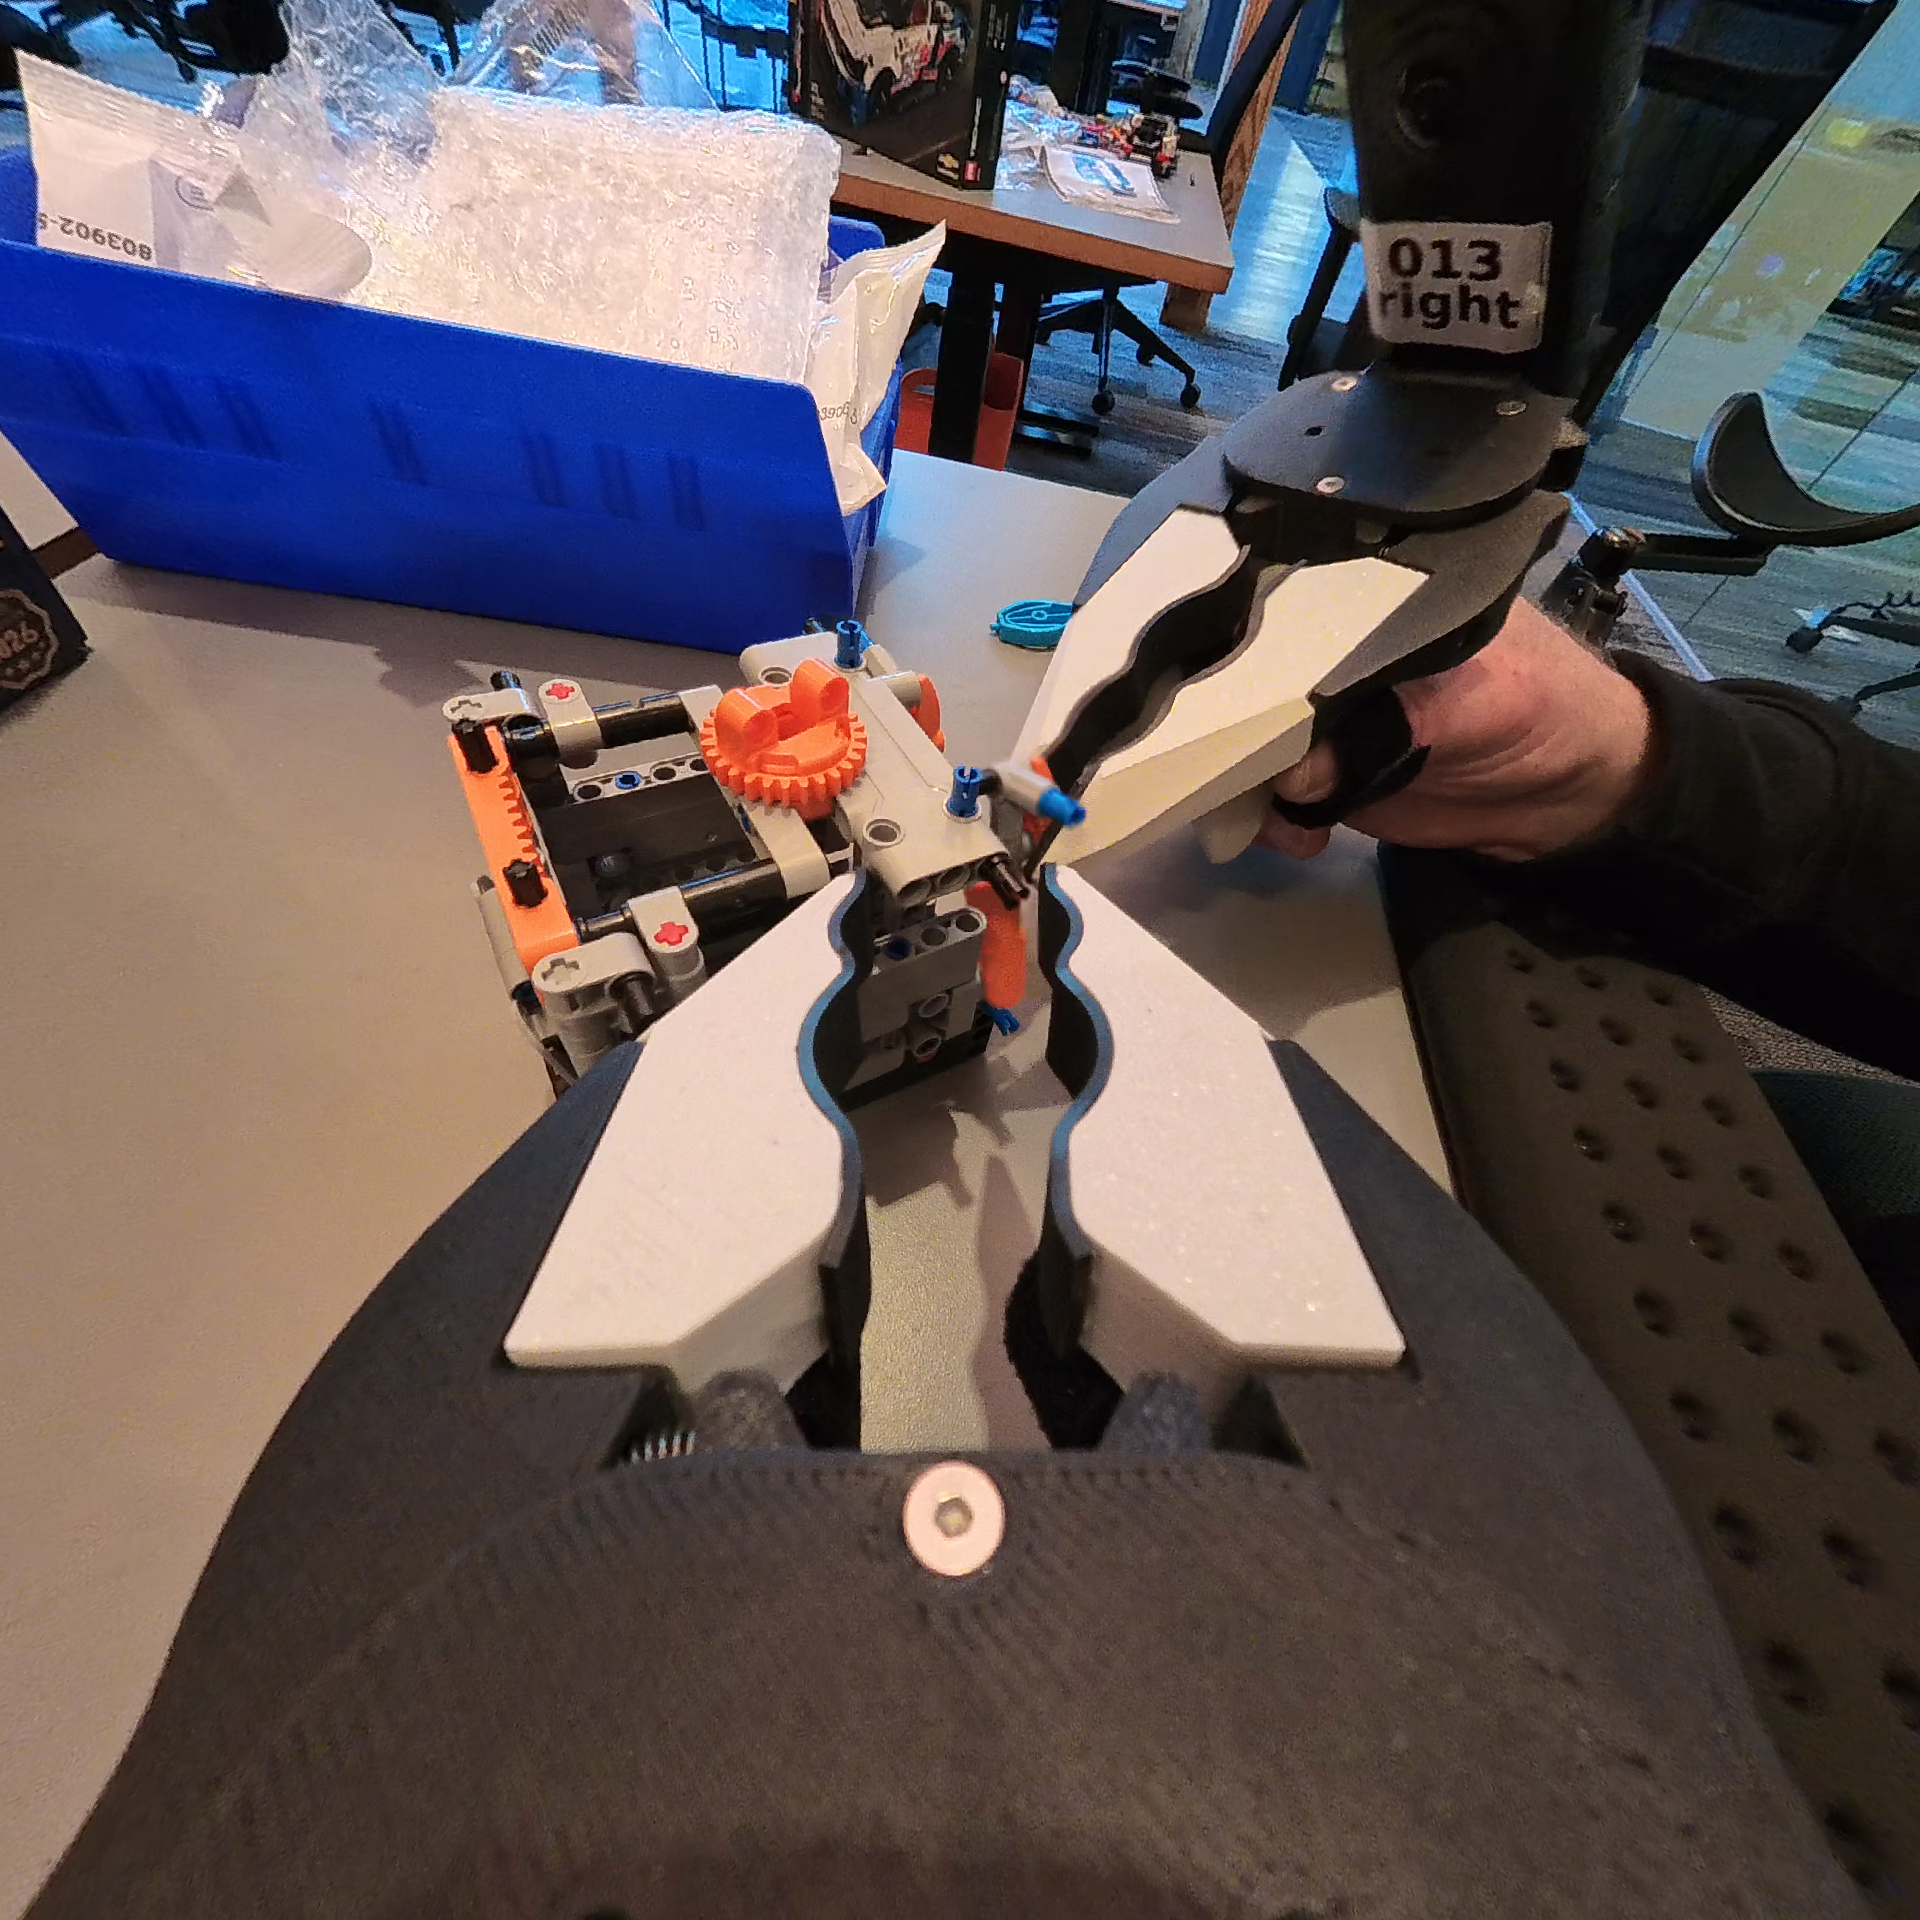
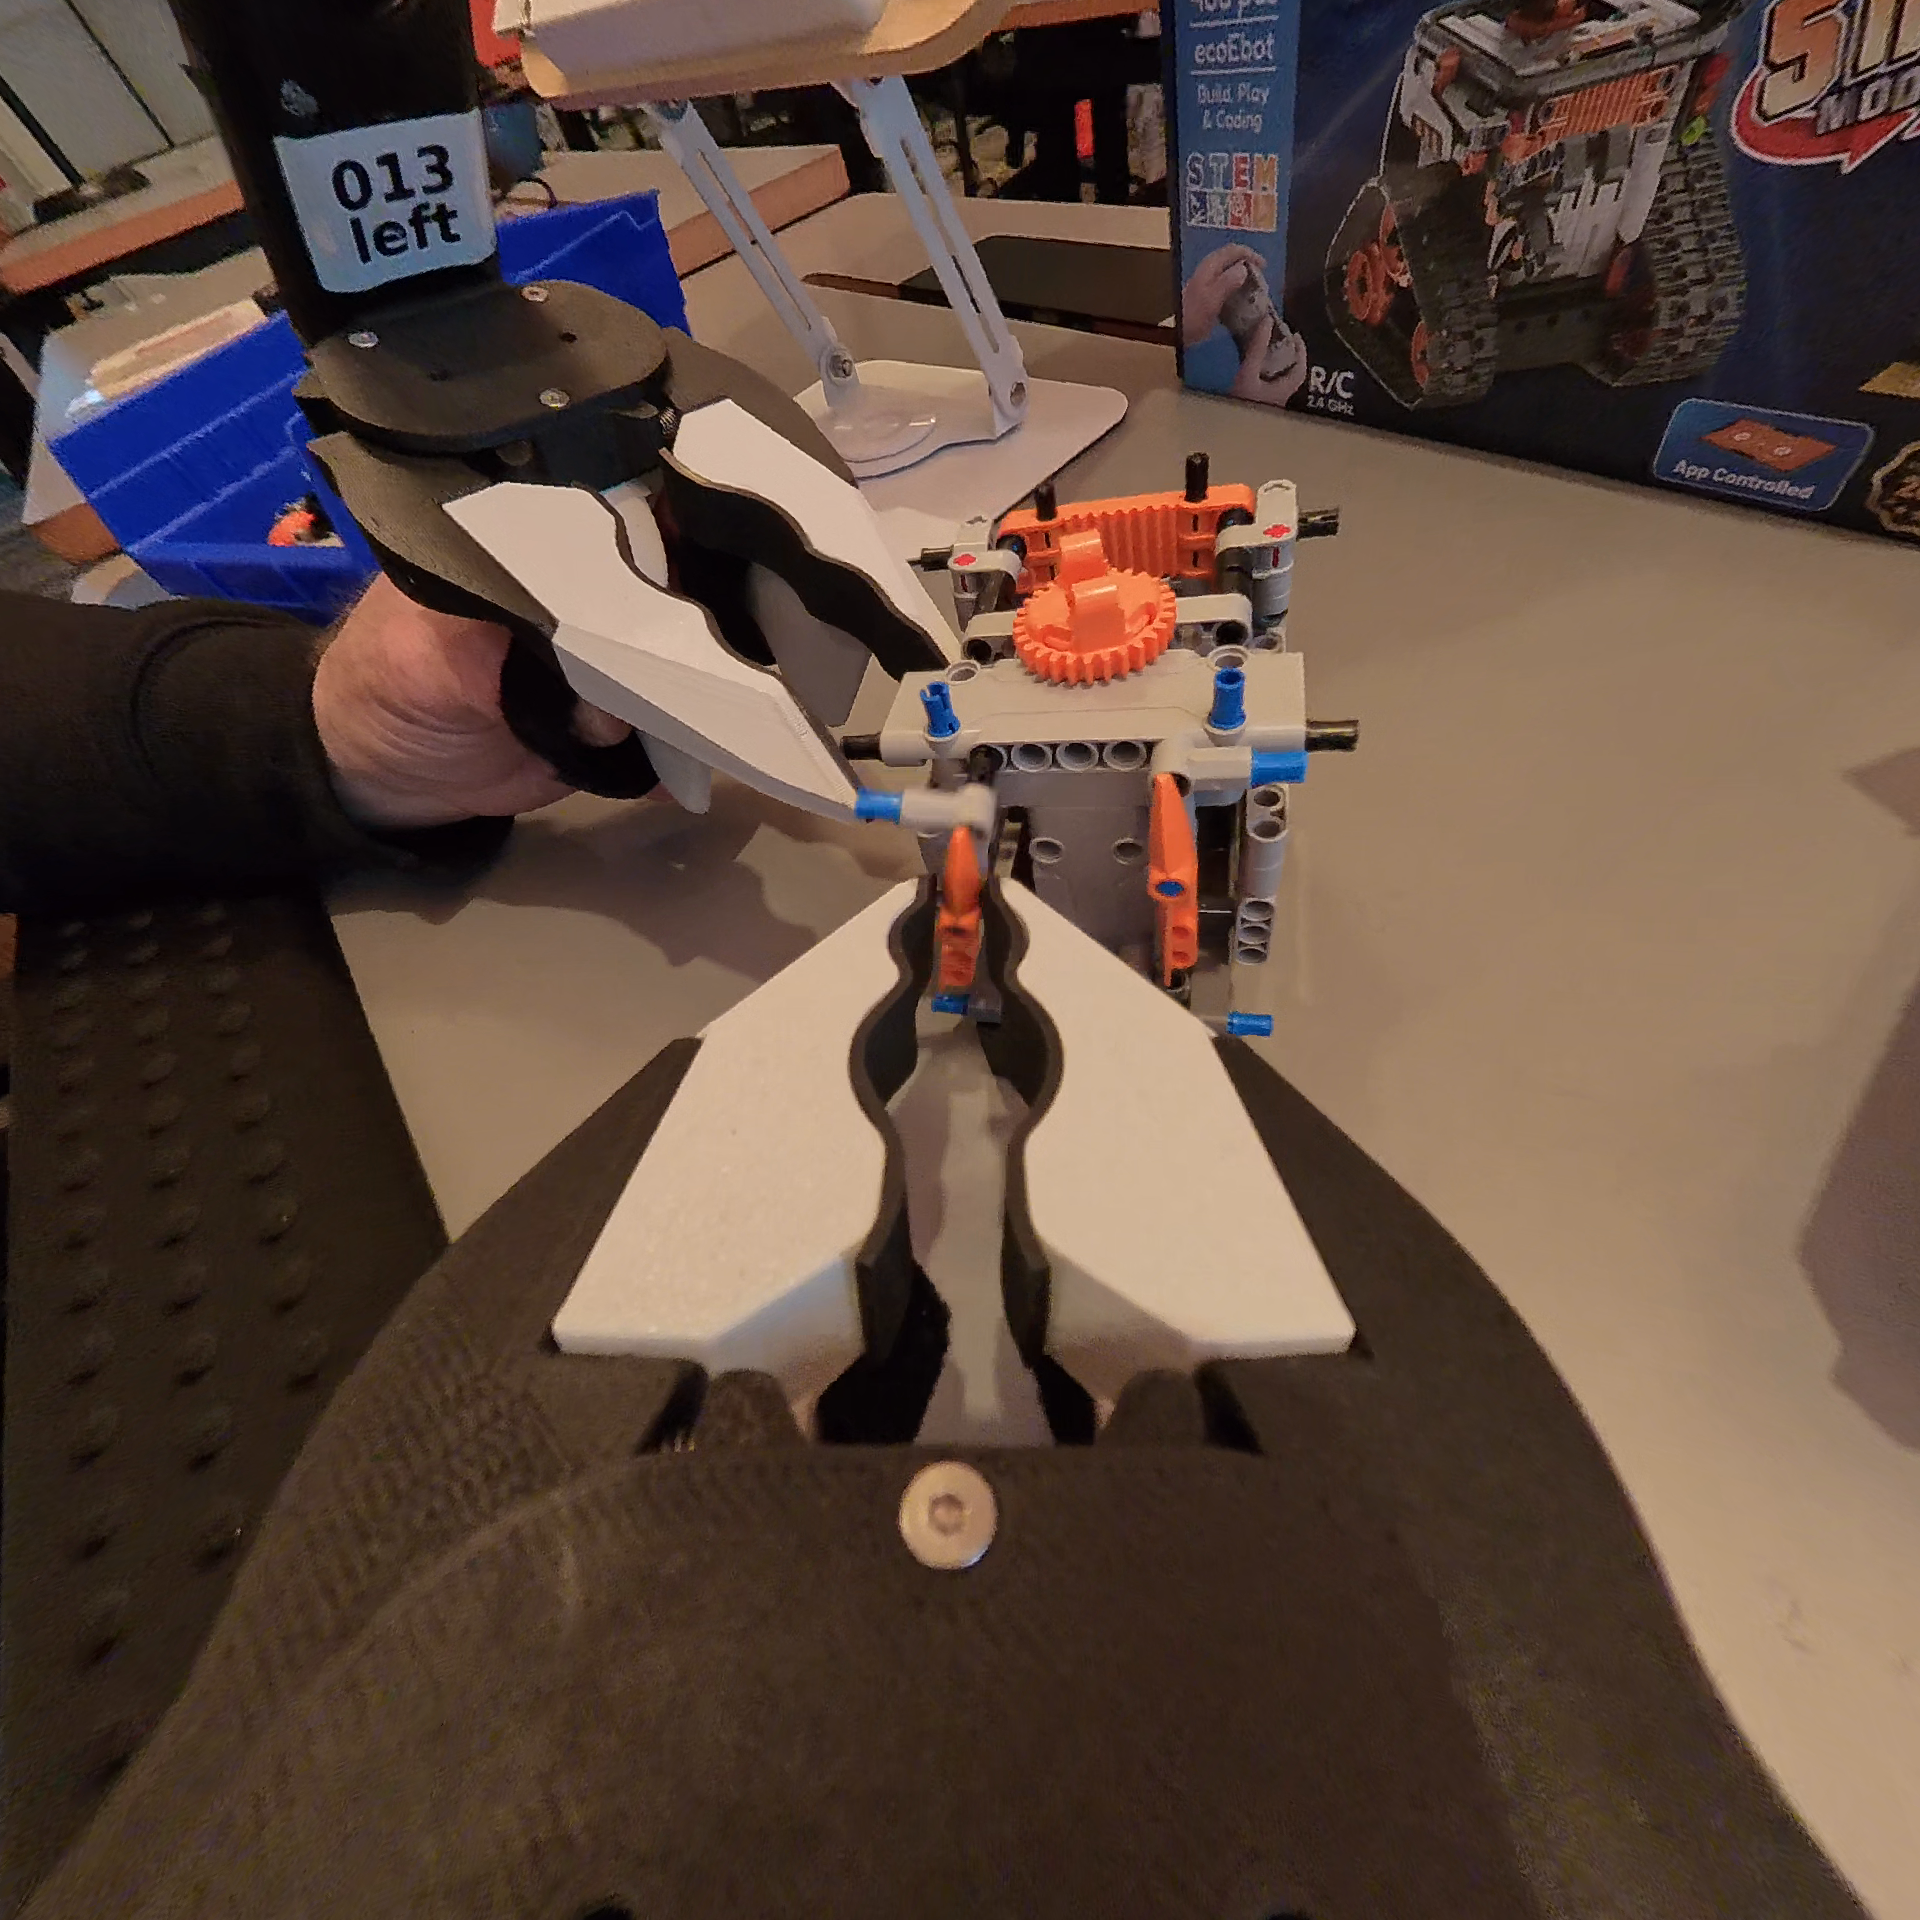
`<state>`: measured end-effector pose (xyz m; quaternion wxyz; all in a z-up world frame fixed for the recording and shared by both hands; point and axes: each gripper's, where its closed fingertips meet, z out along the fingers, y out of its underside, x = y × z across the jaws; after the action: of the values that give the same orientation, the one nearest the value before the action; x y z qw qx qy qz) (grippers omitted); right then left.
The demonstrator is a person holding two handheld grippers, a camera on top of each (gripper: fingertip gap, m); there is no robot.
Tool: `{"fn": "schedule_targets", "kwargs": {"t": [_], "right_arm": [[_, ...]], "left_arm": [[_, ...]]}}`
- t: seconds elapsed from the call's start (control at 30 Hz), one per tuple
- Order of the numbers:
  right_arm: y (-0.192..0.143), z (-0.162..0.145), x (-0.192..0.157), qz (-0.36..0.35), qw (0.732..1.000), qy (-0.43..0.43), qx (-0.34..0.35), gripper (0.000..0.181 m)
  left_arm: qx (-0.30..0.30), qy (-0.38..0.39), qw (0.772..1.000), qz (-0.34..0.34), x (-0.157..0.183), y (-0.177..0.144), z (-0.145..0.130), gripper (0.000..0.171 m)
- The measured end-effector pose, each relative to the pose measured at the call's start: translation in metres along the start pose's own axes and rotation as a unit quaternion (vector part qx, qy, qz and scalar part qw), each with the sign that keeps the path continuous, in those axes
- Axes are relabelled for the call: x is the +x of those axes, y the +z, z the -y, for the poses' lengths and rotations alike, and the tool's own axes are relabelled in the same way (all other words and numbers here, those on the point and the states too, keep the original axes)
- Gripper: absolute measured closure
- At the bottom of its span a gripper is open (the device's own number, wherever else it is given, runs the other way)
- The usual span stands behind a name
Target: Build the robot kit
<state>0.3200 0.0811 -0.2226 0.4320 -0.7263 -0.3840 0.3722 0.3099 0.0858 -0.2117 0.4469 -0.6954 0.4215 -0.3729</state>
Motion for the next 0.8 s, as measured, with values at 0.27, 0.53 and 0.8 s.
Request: {"fn": "schedule_targets", "kwargs": {"t": [0.27, 0.53, 0.8], "right_arm": [[0.000, 0.004, 0.000, -0.008, 1.000, -0.007, 0.002, 0.173], [-0.009, 0.012, 0.002, -0.010, 0.999, -0.028, 0.018, 0.174], [-0.007, 0.011, 0.004, -0.002, 0.998, -0.063, -0.024, 0.175]], "left_arm": [[-0.001, 0.002, 1.000, -0.001, 0.001, 0.001, 0.000, 0.143], [-0.002, 0.006, 1.000, -0.002, 0.001, 0.003, 0.001, 0.145], [-0.004, 0.006, 1.000, -0.015, 0.002, 0.005, 0.002, 0.146]]}}
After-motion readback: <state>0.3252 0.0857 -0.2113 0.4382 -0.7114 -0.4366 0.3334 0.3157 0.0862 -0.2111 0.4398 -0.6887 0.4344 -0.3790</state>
